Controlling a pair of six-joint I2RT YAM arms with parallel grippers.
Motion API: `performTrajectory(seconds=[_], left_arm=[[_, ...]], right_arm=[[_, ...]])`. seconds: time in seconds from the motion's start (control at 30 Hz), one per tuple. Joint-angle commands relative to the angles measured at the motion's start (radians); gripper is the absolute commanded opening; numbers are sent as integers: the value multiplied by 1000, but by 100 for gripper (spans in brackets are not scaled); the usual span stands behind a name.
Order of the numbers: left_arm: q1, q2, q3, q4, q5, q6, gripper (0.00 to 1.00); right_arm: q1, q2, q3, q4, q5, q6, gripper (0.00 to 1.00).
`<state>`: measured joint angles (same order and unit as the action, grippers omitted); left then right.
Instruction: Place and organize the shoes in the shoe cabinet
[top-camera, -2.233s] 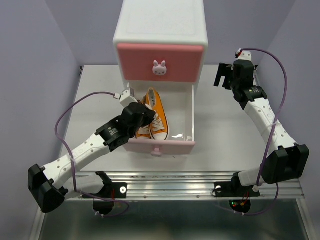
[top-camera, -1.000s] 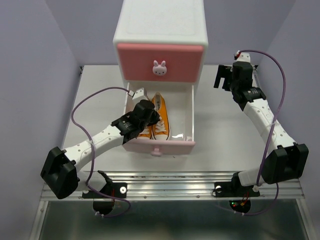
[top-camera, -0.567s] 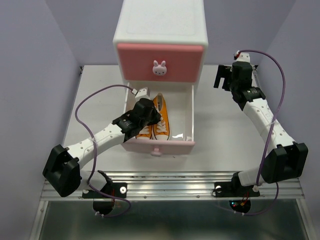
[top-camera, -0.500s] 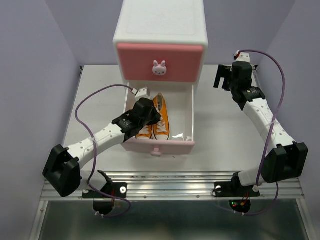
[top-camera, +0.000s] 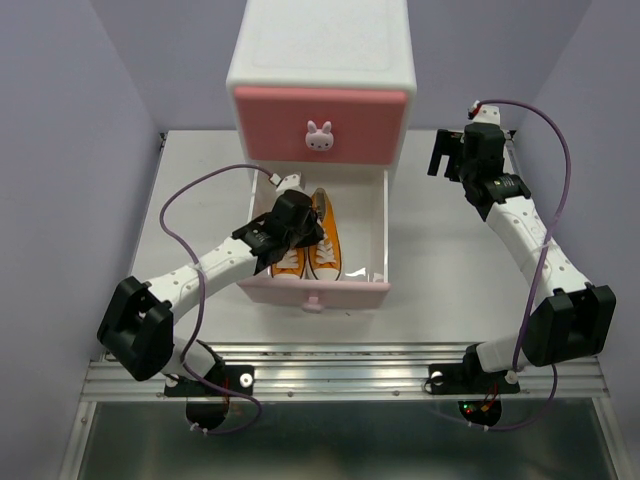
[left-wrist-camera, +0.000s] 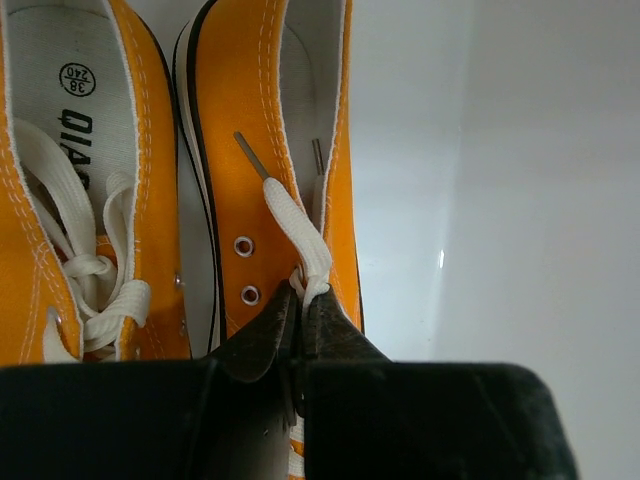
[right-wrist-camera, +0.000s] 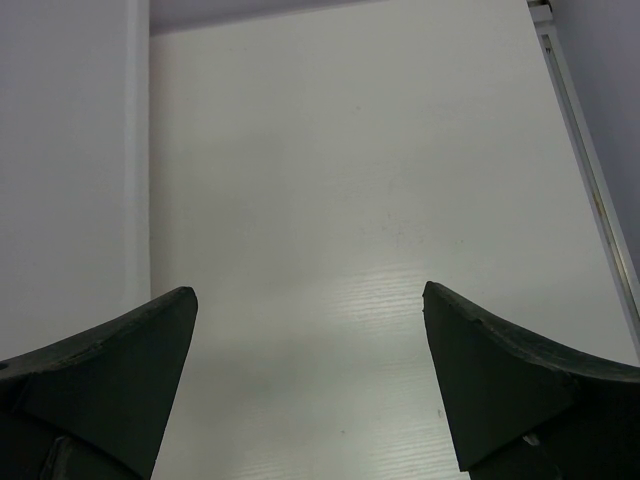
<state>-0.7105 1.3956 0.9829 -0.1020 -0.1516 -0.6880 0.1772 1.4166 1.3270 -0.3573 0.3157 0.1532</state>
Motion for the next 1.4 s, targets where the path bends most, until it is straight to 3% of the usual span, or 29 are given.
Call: performTrajectory(seconds=[0.0, 0.13, 0.17, 0.2, 0.3, 0.73, 0.8, 1.13, 1.37], left_arm=[[8, -17, 31, 22, 4, 15, 0], [8, -32, 26, 55, 11, 28, 0], [8, -29, 33, 45, 3, 25, 5], [9, -26, 36, 38, -8, 24, 19], [9, -27, 48, 16, -22, 19, 43], [11, -125, 198, -79, -59, 28, 79], [9, -142, 224, -90, -48, 33, 99], [8, -293, 324, -287, -13, -25, 99], [6, -353, 437, -514, -13, -31, 99]], right_arm=[[-4, -7, 24, 52, 23, -17, 100], [-4, -11, 20, 52, 25, -20, 100], [-4, -15, 20, 52, 26, -20, 100], [-4, -16, 18, 52, 26, -18, 100], [-4, -21, 18, 52, 25, -15, 100], [-4, -44, 44, 50, -17, 5, 100], [-4, -51, 57, 49, -23, 5, 100], [-4, -51, 224, 58, -139, 16, 100], [-4, 79, 561, 66, -305, 42, 100]])
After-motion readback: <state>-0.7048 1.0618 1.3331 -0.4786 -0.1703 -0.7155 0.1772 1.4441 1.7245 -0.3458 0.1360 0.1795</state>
